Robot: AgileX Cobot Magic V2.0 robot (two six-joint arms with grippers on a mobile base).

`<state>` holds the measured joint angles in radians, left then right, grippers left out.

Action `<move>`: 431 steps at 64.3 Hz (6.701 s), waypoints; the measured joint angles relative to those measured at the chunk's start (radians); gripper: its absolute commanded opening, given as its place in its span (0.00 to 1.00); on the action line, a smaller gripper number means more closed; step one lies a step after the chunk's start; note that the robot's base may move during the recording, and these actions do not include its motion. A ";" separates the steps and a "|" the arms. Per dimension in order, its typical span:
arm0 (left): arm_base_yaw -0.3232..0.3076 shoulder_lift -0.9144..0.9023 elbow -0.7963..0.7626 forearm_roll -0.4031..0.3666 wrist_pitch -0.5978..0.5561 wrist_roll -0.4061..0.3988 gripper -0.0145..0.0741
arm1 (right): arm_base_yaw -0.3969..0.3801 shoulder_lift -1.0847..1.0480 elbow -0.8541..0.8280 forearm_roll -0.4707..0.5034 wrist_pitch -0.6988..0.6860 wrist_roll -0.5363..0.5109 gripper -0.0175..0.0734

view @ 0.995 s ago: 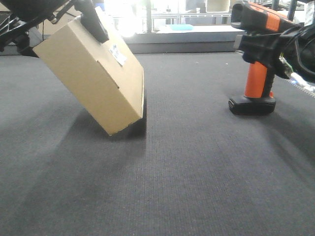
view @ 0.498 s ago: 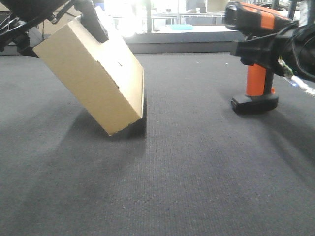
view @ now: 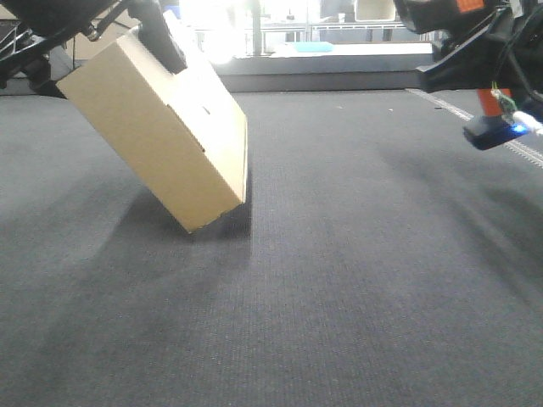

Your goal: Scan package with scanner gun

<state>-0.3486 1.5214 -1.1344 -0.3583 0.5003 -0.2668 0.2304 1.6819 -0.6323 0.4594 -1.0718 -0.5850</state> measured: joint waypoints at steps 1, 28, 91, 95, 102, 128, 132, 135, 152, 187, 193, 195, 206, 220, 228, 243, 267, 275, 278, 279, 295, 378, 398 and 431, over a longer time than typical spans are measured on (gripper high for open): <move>0.000 0.000 0.000 0.000 0.000 0.000 0.10 | -0.001 0.000 0.000 0.000 0.000 -0.002 0.41; 0.000 0.000 0.000 0.000 0.000 0.000 0.10 | -0.035 0.000 0.000 0.018 0.068 -0.098 0.41; 0.000 0.000 0.000 0.000 -0.021 0.000 0.10 | -0.037 -0.080 0.060 -0.163 0.081 0.513 0.41; 0.000 0.000 0.000 0.000 -0.021 0.000 0.10 | -0.037 -0.080 0.080 -0.181 0.075 0.534 0.41; 0.000 0.000 0.000 0.004 -0.022 0.000 0.10 | -0.037 -0.050 0.121 -0.187 0.009 0.579 0.41; 0.000 0.000 0.000 0.004 -0.024 0.000 0.10 | -0.037 0.065 0.138 -0.234 -0.103 0.657 0.41; 0.000 0.000 0.000 0.004 -0.024 0.000 0.10 | -0.037 0.065 0.138 -0.234 -0.103 0.657 0.41; 0.000 0.000 0.000 0.004 -0.026 0.000 0.10 | -0.037 0.065 0.138 -0.234 -0.103 0.657 0.41; 0.000 0.000 0.000 0.004 -0.026 0.000 0.10 | -0.037 0.069 0.138 -0.234 -0.109 0.657 0.41; 0.000 0.000 0.000 0.004 -0.026 0.000 0.10 | -0.037 0.066 0.136 -0.238 -0.123 0.662 0.72; 0.000 0.000 0.000 0.004 -0.026 0.000 0.10 | -0.037 0.055 0.136 -0.234 -0.125 0.662 0.72; 0.000 0.000 0.000 0.004 -0.026 0.000 0.10 | -0.037 0.050 0.141 -0.234 -0.125 0.662 0.72; 0.000 0.000 0.000 0.004 -0.026 0.000 0.10 | -0.037 0.023 0.178 -0.234 -0.125 0.662 0.72; 0.000 0.000 0.000 0.004 -0.026 0.000 0.10 | -0.037 0.005 0.263 -0.229 -0.125 0.662 0.72; 0.000 0.000 0.000 0.004 -0.026 0.000 0.10 | -0.037 -0.044 0.327 -0.227 -0.125 0.662 0.72; 0.000 0.000 0.000 0.006 -0.026 0.000 0.10 | -0.037 -0.252 0.408 -0.227 -0.062 0.617 0.42; 0.074 -0.023 -0.052 0.059 0.151 0.127 0.10 | -0.037 -0.838 0.418 -0.225 0.476 0.508 0.02; 0.149 -0.043 -0.059 0.063 0.212 0.256 0.10 | -0.037 -1.043 0.419 -0.222 0.708 0.418 0.02; 0.182 -0.046 -0.059 0.065 0.248 0.298 0.10 | -0.037 -1.113 0.420 -0.222 0.774 0.399 0.02; 0.192 -0.046 -0.059 0.068 0.259 0.309 0.10 | -0.037 -1.130 0.422 -0.222 0.790 0.397 0.02; 0.370 -0.046 -0.059 0.175 0.353 0.392 0.10 | -0.037 -1.335 0.422 -0.222 0.977 0.383 0.02; 0.442 -0.046 -0.056 0.364 0.254 0.372 0.68 | -0.037 -1.357 0.422 -0.215 1.028 0.383 0.02; 0.442 -0.046 -0.074 0.408 0.247 0.360 0.68 | -0.037 -1.357 0.422 -0.214 1.025 0.383 0.02; 0.442 -0.271 -0.180 0.393 0.388 0.275 0.20 | -0.037 -1.357 0.422 -0.127 1.019 0.383 0.02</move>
<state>0.0938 1.2507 -1.3141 0.0348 0.8881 0.0086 0.1931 0.3250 -0.2099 0.3328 -0.0527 -0.2020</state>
